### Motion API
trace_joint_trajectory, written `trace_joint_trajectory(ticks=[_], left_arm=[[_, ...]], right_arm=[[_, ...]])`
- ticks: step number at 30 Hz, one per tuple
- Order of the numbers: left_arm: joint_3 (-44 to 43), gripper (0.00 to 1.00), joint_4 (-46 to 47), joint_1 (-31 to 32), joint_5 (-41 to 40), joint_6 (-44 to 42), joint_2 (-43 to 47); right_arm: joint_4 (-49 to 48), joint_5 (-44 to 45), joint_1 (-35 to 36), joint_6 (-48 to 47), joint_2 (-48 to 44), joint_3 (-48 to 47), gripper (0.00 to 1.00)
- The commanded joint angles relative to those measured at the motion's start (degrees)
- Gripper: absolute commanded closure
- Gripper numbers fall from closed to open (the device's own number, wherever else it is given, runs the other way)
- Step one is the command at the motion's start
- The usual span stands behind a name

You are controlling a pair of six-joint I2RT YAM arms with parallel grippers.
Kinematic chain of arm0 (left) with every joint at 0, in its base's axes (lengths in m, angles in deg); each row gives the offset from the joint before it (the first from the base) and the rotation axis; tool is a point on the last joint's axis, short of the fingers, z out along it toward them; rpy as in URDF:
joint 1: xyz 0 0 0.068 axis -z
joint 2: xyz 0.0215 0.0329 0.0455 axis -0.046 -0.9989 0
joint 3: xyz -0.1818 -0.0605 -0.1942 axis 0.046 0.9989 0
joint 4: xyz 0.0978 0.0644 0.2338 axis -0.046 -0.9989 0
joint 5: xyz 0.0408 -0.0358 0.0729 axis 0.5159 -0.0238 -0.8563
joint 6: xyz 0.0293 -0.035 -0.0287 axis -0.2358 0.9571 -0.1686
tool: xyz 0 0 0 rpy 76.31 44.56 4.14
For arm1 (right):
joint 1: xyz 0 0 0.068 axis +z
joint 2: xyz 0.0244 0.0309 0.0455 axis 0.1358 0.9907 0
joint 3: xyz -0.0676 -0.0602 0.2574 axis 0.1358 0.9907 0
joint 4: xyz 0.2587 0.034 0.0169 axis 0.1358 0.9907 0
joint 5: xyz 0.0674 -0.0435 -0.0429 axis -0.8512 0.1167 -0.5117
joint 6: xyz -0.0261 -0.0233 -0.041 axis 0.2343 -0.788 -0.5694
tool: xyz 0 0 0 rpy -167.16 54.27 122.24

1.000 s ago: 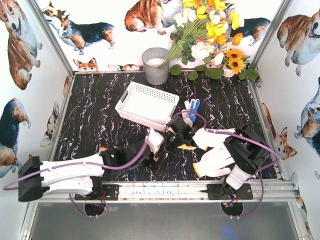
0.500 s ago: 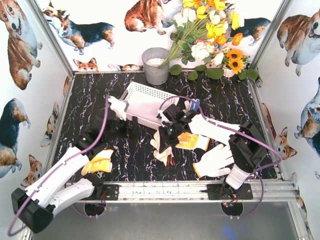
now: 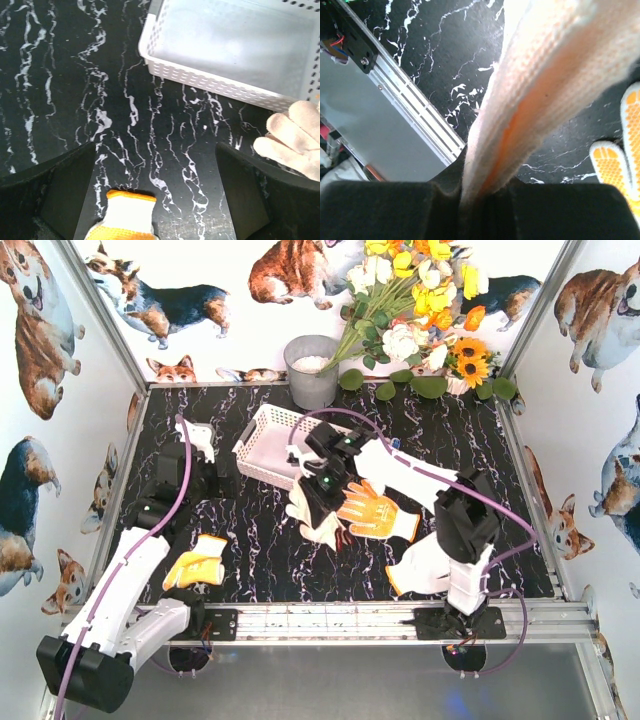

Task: Put the gloves into the storage basket
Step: Place the glove in the bin.

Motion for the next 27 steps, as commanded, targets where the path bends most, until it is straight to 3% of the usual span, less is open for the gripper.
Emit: trace_joint_trajectory(ticks=[1, 6, 12, 27], left_arm=[[-0.33, 0.00, 1.37, -0.81, -6.80, -2.32, 0.79], [1.94, 0.00, 3.05, -0.99, -12.14, -3.09, 2.08], [3.12, 0.00, 3.64, -0.99, -13.13, -3.29, 2.55], [3.75, 0.00, 4.83, -1.58, -12.86, -3.85, 1.25]], right_arm=[[8.83, -2.50, 1.05, -10.39, 5.22, -10.05, 1.00], [15.88, -0.85, 2.22, -16.18, 11.90, -21.66, 1.00], [16.32, 4.54, 1.92, -20.06, 17.39, -31.19, 1.00], [14.53, 1.74, -2.85, -25.12, 23.73, -43.43, 1.00]])
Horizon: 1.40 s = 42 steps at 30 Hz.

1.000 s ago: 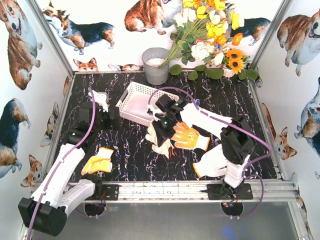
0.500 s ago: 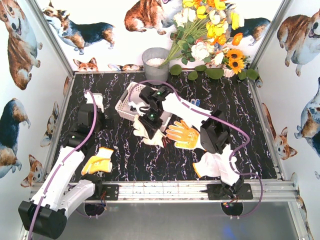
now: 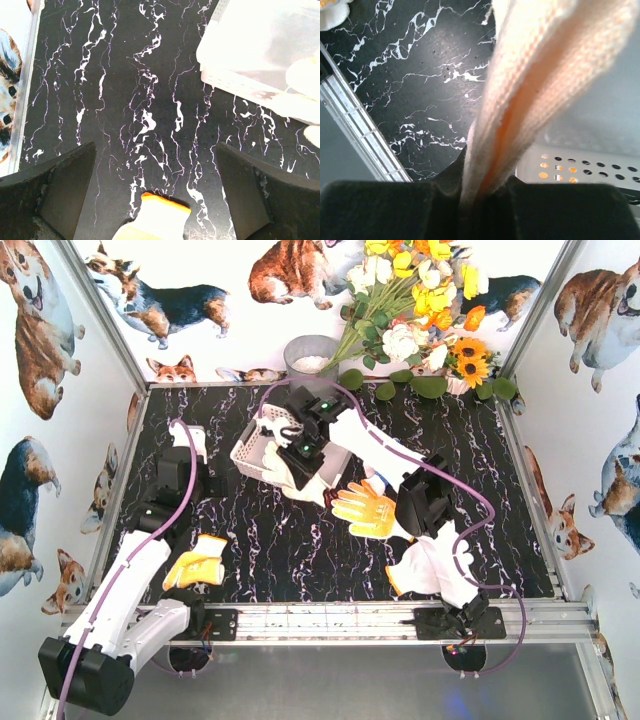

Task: Put the gloves into the storage basket
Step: Place the glove in the bin.

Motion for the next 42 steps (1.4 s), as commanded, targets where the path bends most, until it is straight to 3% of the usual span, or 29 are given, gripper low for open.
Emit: trace_joint_trajectory(ticks=[1, 16, 27, 42], left_arm=[[0.84, 0.00, 1.90, -1.19, 0.53, -0.66, 0.28], [1.16, 0.00, 2.16, -1.30, 1.99, -1.14, -1.94], [1.16, 0.00, 2.31, -1.38, 2.75, -1.23, -2.81], [1.16, 0.00, 2.32, -1.39, 3.82, -1.19, -3.33]], right_arm=[[-1.45, -2.83, -1.67, -2.69, 2.19, -4.48, 1.00], [-13.47, -10.59, -7.04, -2.44, 7.92, -6.47, 1.00], [-12.93, -17.04, -8.59, -1.92, 10.68, -13.40, 1.00], [-11.78, -16.08, -9.78, -5.50, 14.86, -18.54, 1.00]])
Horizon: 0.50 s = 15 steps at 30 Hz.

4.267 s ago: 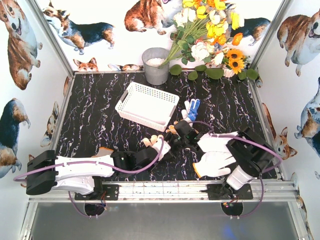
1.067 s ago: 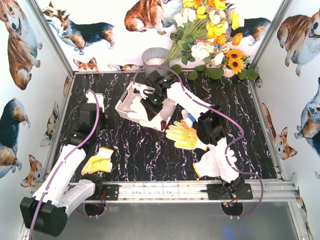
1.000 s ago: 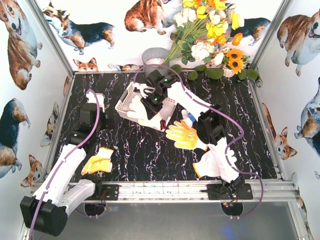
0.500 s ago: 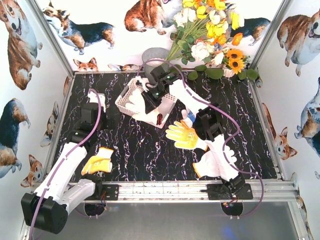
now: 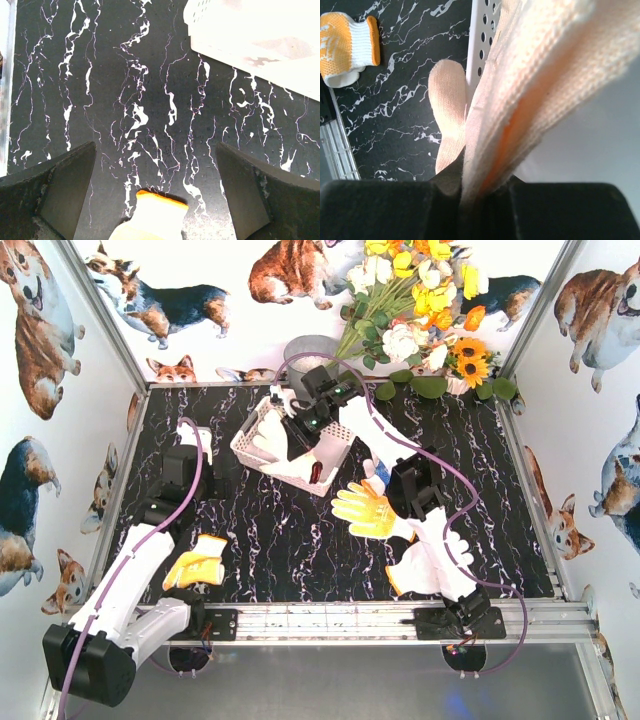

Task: Put the gloves into the storage basket
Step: Place the glove in the bin.

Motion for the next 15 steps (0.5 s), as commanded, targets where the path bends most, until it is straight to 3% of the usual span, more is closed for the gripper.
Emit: trace_joint_trajectory(ticks=[1, 15], left_arm=[[0.55, 0.00, 1.64, -0.82, 0.77, -0.49, -0.25], [0.55, 0.00, 1.73, -0.82, 1.14, -0.56, -1.03]], right_arm=[[-1.65, -0.17, -0.84, -2.63, 1.81, -4.16, 1.00], [-3.89, -2.95, -1.97, -5.32, 5.68, -5.55, 1.00]])
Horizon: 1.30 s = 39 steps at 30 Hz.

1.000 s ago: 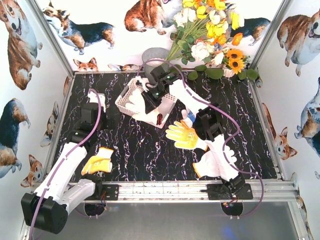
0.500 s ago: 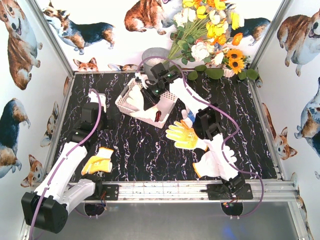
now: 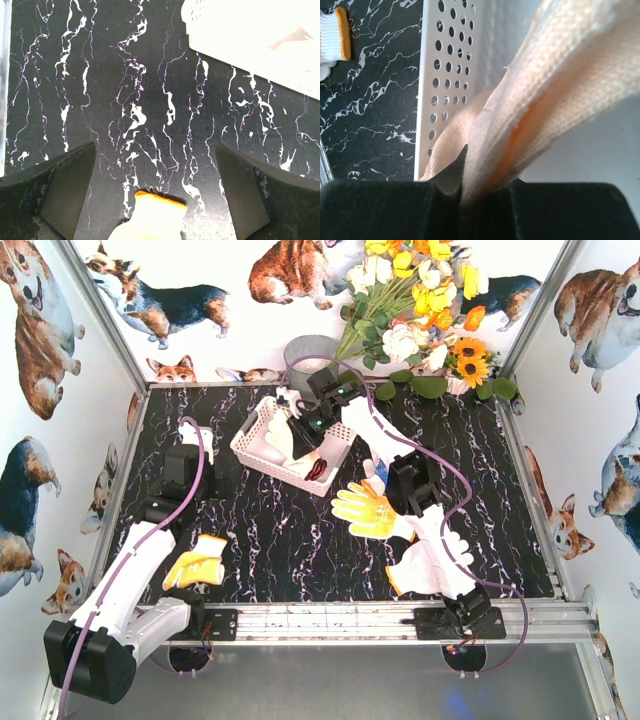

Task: Put the gloves into the storage basket
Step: Place the glove in the bin.

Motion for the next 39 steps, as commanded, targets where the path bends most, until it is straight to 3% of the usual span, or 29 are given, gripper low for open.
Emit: trace_joint_trajectory(ticks=[1, 17, 31, 35, 39], left_arm=[[0.55, 0.00, 1.35, -0.82, 0.70, -0.54, -0.17], [0.55, 0.00, 1.35, -0.80, 0.82, -0.62, -1.14], [0.57, 0.00, 1.79, -0.82, 1.87, -0.92, -1.39], [0.55, 0.00, 1.79, -0.82, 1.77, -0.92, -1.50], [0.55, 0.00, 1.72, -0.81, 1.69, -0.93, -1.49]], right_arm=[[-3.99, -2.83, -0.11, -1.47, 1.65, -3.01, 1.00], [-9.45, -3.43, -0.19, -3.10, 5.72, -3.02, 1.00], [-7.32, 0.28, -0.20, -9.35, 7.30, -3.02, 0.99], [-8.76, 1.66, -0.20, -8.34, 7.33, -2.92, 0.91], [-10.28, 3.38, -0.20, -6.55, 6.81, -2.92, 0.70]])
